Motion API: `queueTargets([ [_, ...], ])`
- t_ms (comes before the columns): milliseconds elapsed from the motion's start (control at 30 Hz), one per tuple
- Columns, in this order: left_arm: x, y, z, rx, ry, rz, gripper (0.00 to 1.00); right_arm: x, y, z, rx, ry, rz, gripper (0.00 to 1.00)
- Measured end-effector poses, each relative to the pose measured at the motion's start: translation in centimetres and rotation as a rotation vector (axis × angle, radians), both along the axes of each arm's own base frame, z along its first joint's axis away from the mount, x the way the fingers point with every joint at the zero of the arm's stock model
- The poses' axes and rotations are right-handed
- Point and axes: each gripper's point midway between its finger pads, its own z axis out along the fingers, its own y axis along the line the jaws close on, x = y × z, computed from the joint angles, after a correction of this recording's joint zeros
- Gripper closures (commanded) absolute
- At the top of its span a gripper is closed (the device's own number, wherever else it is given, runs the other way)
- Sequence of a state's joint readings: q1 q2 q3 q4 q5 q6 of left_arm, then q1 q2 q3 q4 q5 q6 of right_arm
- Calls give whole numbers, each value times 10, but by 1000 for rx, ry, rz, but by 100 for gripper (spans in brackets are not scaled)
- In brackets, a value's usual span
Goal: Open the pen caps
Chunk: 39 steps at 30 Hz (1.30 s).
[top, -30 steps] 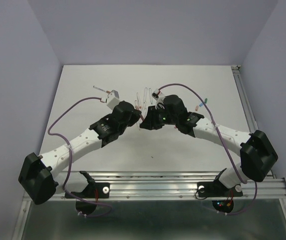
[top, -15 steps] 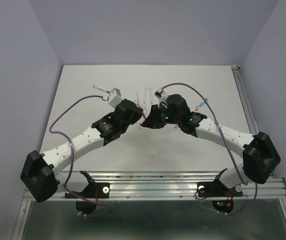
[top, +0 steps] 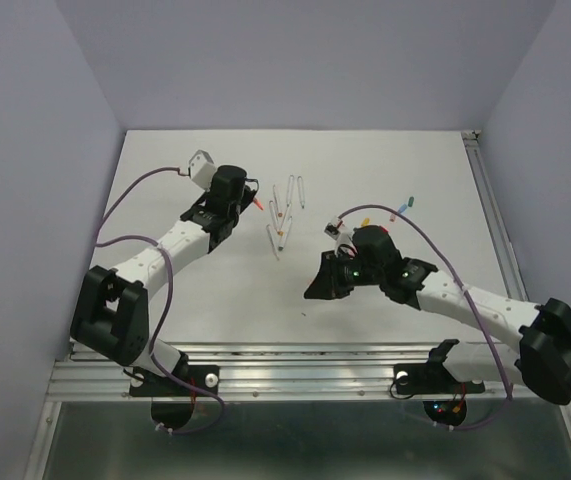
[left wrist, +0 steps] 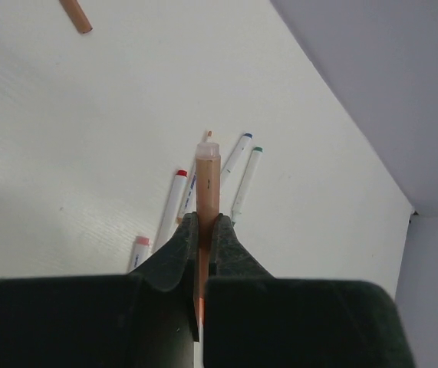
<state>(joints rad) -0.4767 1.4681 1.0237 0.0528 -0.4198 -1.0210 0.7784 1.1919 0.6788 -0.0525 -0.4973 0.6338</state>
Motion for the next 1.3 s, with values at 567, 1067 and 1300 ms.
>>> queueTargets([
  [567, -10, -29, -56, 288, 159, -386, 100, 127, -107, -42, -374, -10, -561, 99],
  [1067, -5, -33, -148, 374, 435, -437, 89, 188, -188, -104, -684, 81, -815, 91],
  [1300, 1, -30, -154, 393, 471, -408, 53, 195, -196, -120, -722, 119, -839, 71],
])
